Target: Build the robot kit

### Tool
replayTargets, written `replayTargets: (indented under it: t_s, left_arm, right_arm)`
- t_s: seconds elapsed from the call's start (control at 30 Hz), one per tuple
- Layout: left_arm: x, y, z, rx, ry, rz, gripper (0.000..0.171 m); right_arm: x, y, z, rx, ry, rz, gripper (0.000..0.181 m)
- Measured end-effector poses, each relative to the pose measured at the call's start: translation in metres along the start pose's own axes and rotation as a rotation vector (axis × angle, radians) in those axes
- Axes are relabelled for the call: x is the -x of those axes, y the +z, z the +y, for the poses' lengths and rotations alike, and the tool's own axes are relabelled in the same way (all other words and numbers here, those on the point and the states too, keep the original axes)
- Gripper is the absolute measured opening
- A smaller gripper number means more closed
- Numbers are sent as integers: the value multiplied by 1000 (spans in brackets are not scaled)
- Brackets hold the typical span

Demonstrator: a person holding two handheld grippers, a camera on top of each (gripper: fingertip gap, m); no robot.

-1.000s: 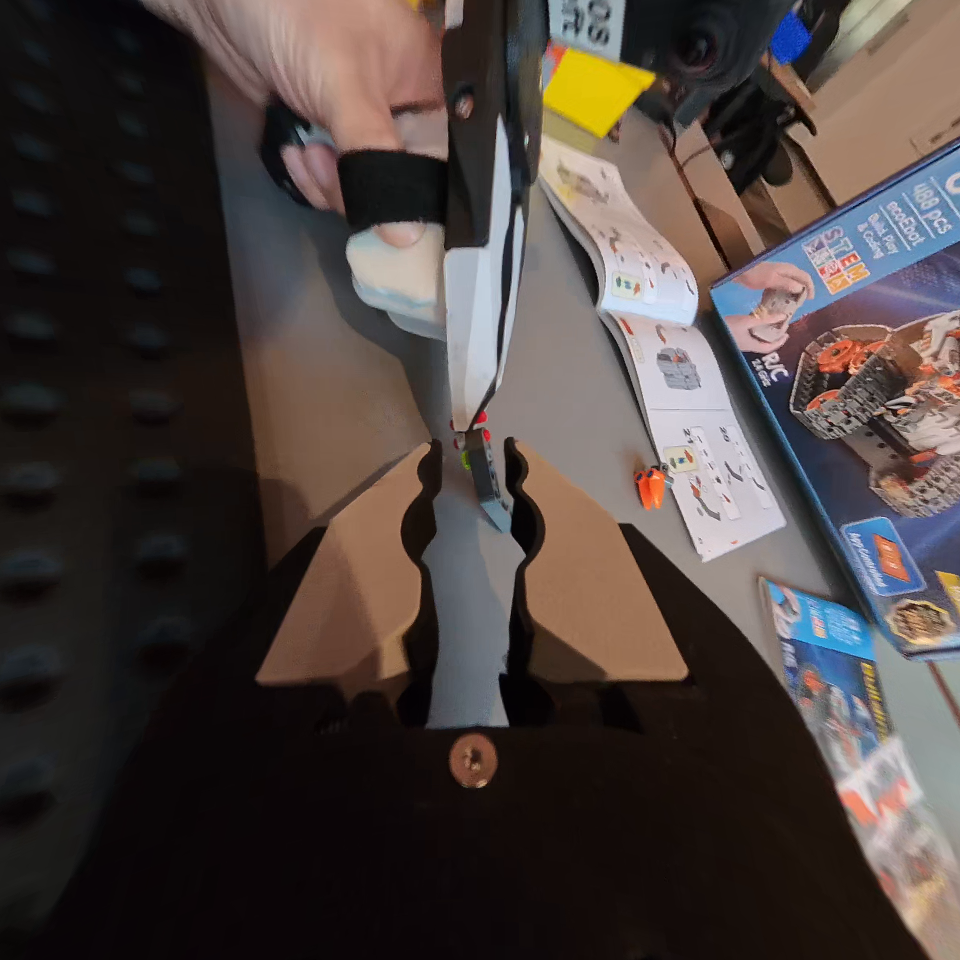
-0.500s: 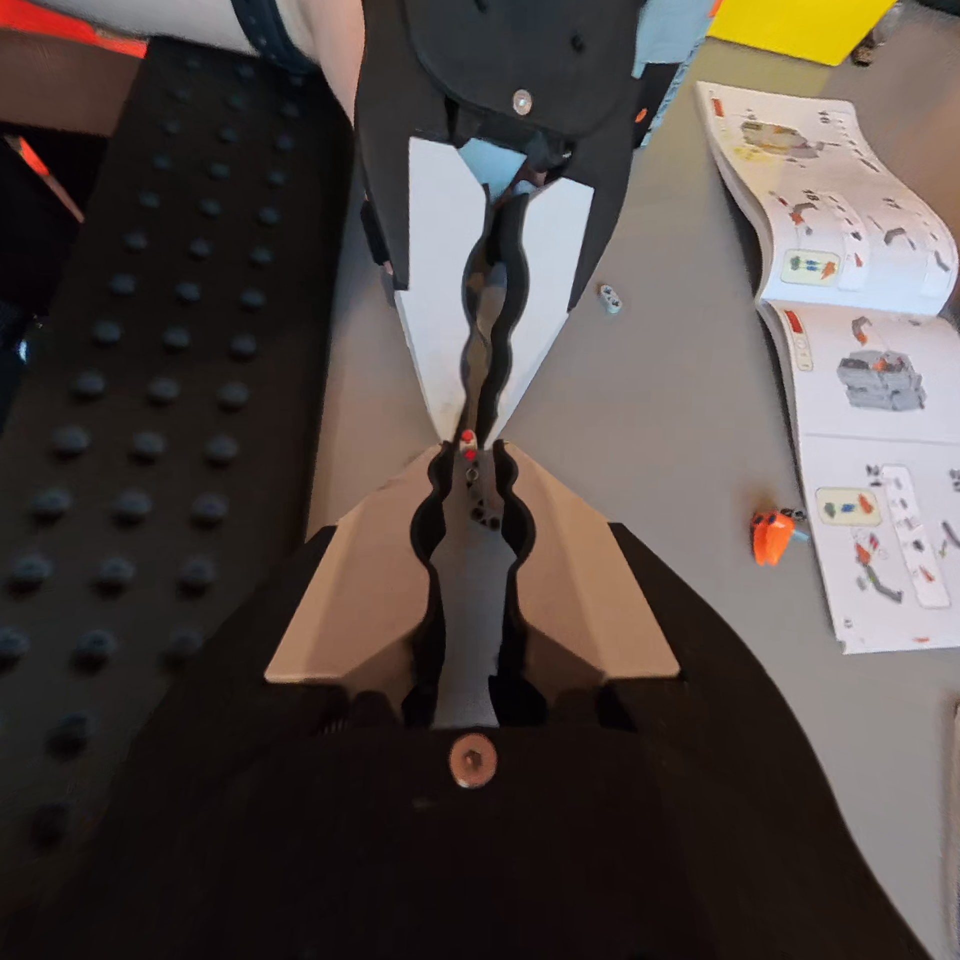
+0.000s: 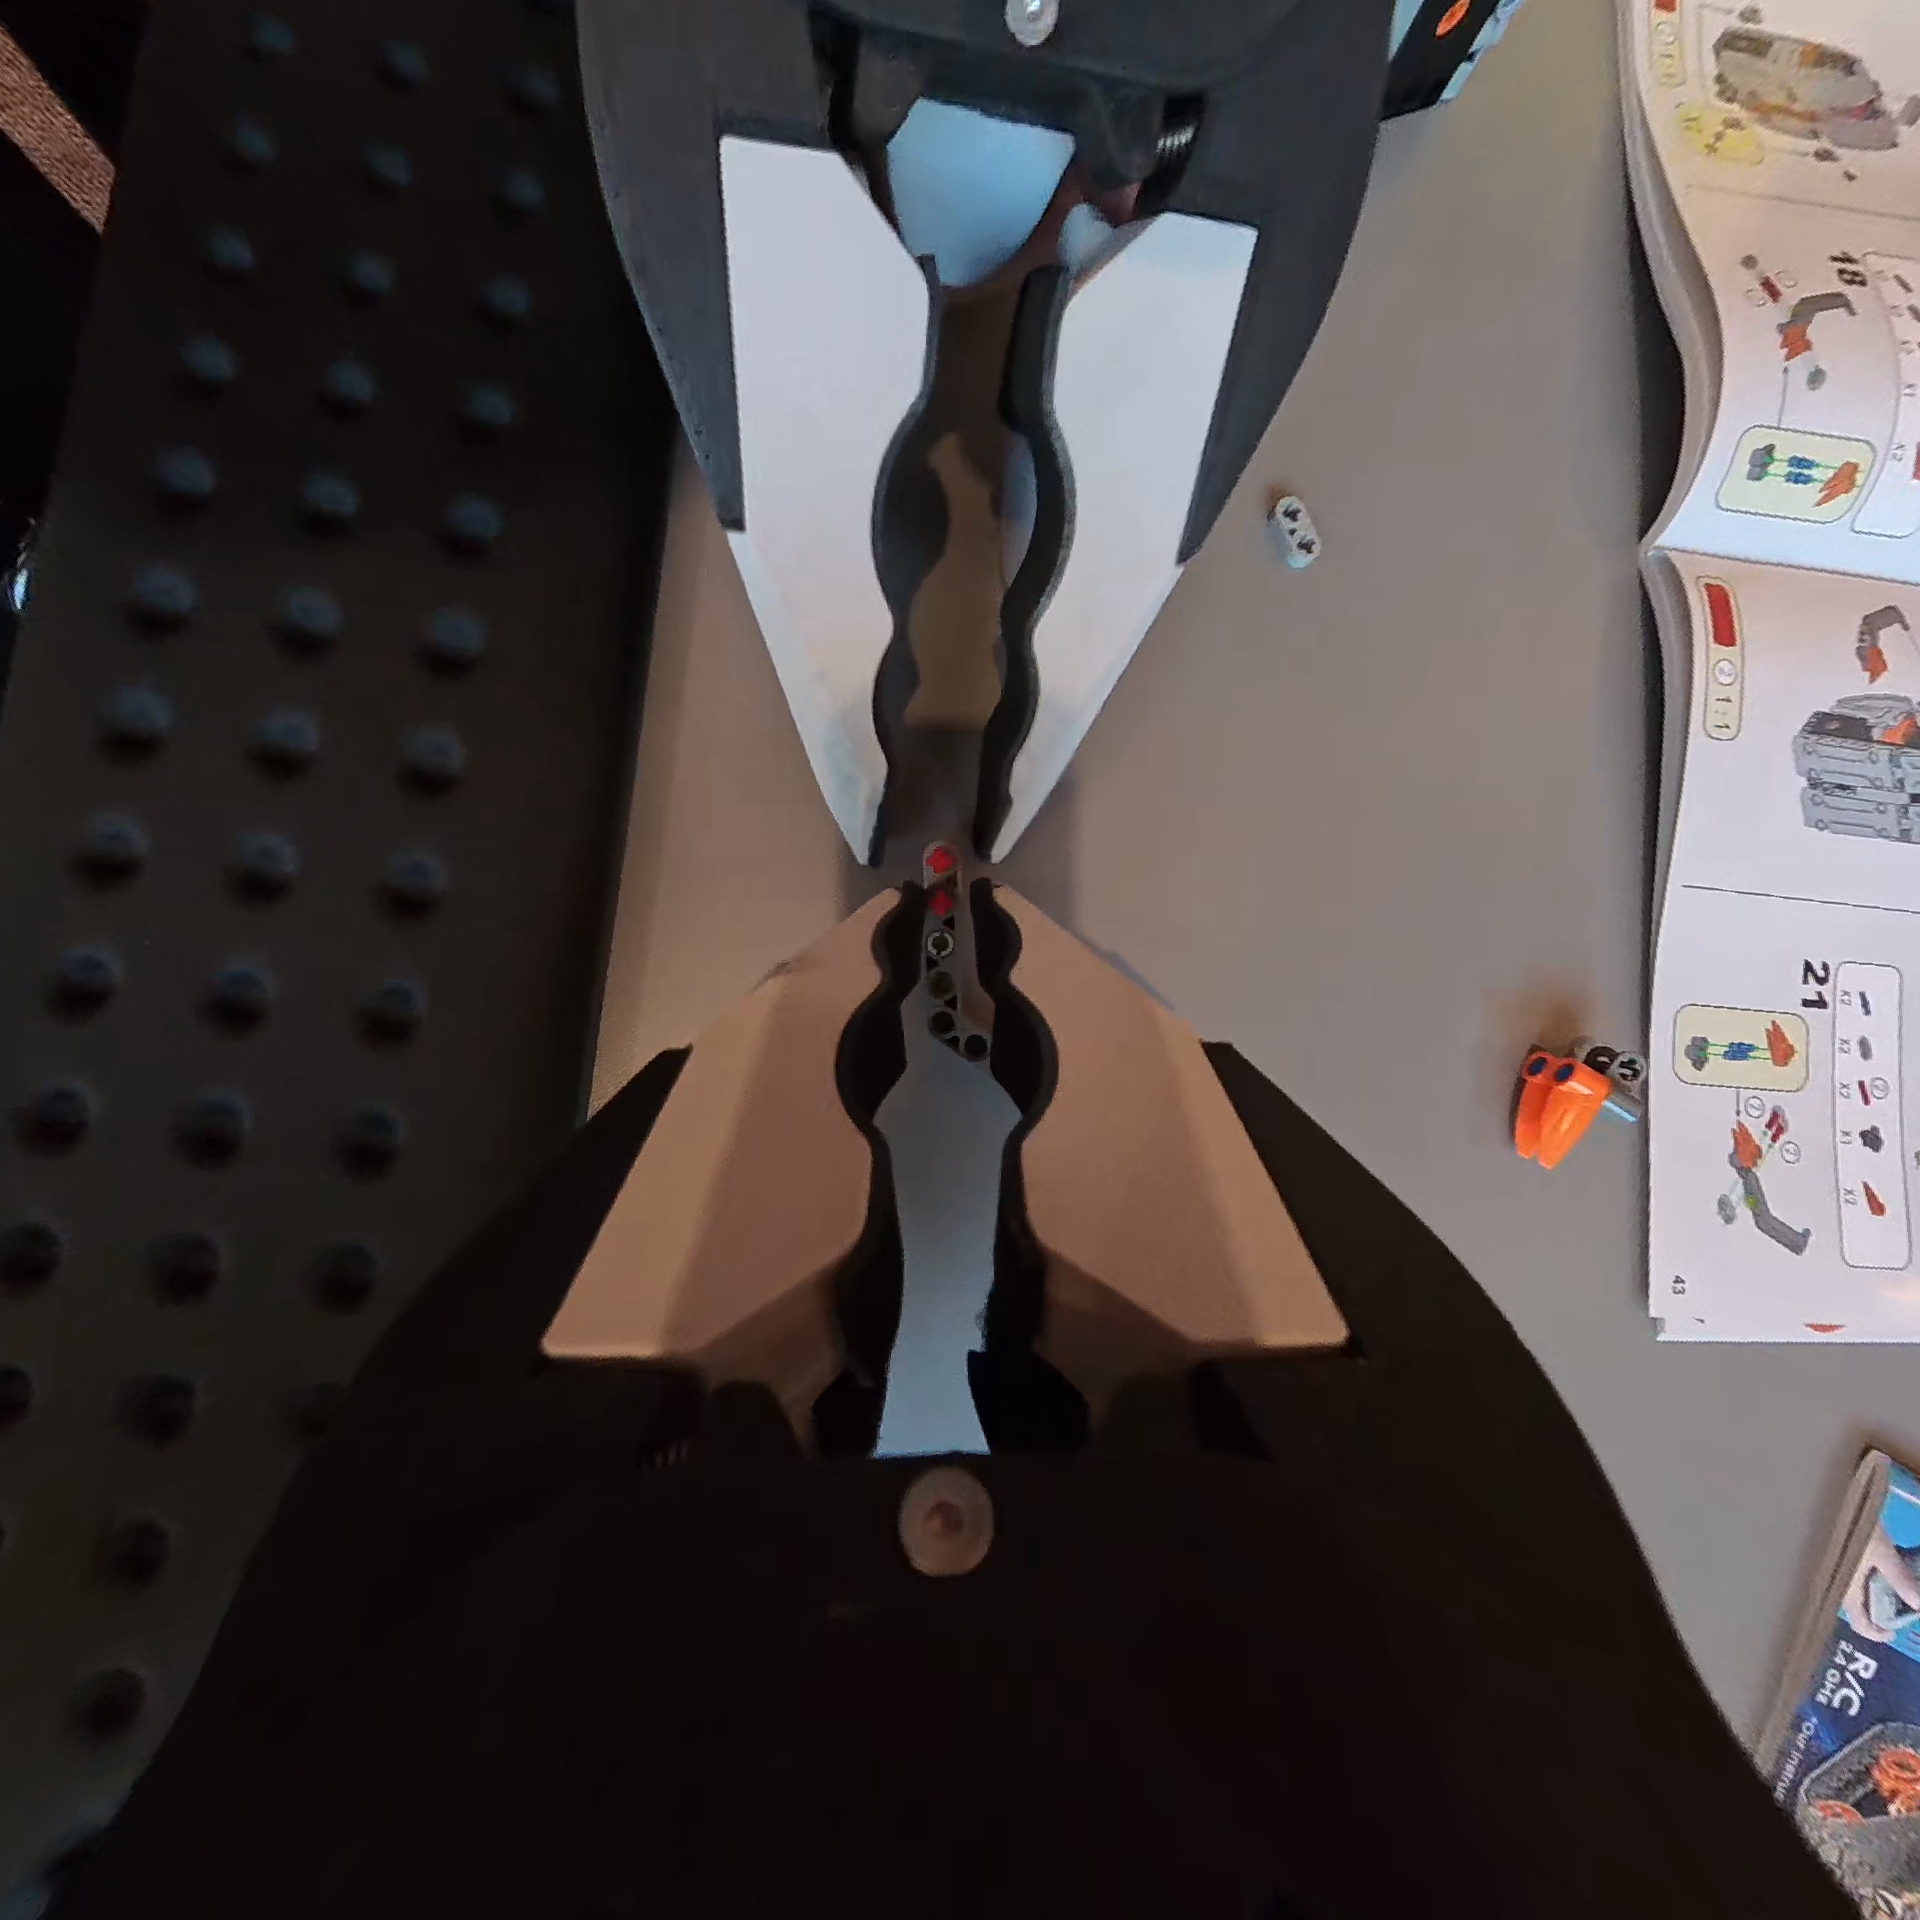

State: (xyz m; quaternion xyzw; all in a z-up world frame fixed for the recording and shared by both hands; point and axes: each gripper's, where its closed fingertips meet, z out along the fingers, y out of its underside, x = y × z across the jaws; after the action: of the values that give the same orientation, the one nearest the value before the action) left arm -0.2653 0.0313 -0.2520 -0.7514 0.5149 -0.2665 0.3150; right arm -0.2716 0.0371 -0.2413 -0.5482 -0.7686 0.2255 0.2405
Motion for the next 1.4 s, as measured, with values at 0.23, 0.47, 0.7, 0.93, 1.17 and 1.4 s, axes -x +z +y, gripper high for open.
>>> replayTargets:
  t_s: [0.23,0.47,0.7,0.93,1.17,1.4]
  left_arm:
    - [-2,-1,-7,-24,19,4,11]
    - [8,0,-4,-5,25,-47,10]
    - [5,2,-6,-2,86,-28,26]
    - [10,10,-7,24,138,-63,27]
    - [7,6,-8,4,156,-52,23]
    - [4,9,-13,-3,285,-79,17]
  right_arm:
    - [2,4,3,32,-13,-4,6]
    - [-1,2,3,40,-14,-3,14]
    - [-1,-3,9,43,53,57,26]
    - [-1,2,17,93,107,47,12]
    - [3,-1,15,9,648,-378,11]
    - [6,-5,14,-26,913,-717,11]
